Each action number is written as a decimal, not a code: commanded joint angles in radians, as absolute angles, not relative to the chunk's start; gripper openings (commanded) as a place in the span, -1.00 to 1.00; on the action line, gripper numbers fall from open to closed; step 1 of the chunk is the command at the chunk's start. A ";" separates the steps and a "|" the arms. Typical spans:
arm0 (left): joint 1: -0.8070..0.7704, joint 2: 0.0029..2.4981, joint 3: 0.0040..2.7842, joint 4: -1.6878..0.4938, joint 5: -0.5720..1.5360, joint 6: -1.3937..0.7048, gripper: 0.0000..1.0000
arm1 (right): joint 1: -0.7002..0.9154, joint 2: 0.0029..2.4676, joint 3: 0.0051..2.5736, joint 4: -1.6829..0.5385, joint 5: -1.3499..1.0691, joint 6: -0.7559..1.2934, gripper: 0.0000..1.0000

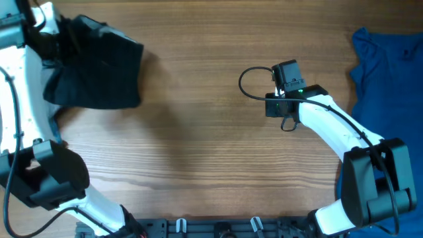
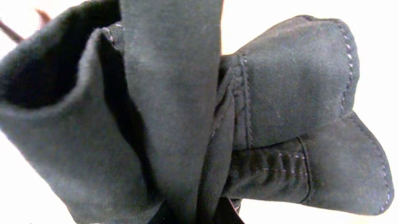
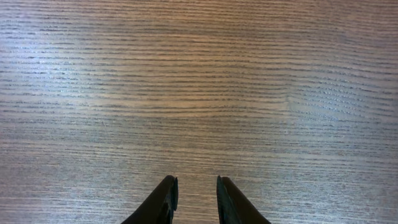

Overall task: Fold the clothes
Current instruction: 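Carry the black bundle with the left gripper onto the grey pile at left, then lower the black bundle onto the grey pile and open the left gripper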

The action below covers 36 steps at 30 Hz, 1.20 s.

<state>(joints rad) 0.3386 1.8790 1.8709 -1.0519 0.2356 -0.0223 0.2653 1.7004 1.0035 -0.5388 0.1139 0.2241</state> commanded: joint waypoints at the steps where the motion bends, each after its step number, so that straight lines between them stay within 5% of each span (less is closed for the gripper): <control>1: 0.427 1.832 1.873 -1.005 0.233 -0.086 -0.92 | 0.267 1.711 1.006 -0.540 0.136 0.238 -0.47; 18: 0.771 1.841 1.873 -0.814 0.233 -0.166 -0.89 | 0.267 1.711 1.006 -0.544 0.135 0.247 -0.46; 36: 0.846 1.882 1.872 -0.858 0.233 -0.166 -0.74 | 0.266 1.711 1.006 -0.556 0.135 0.256 -0.46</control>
<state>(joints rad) 0.8341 1.8793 1.8690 -0.8486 0.2363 -0.1596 0.2653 1.7004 1.0035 -0.5545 0.1139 0.2386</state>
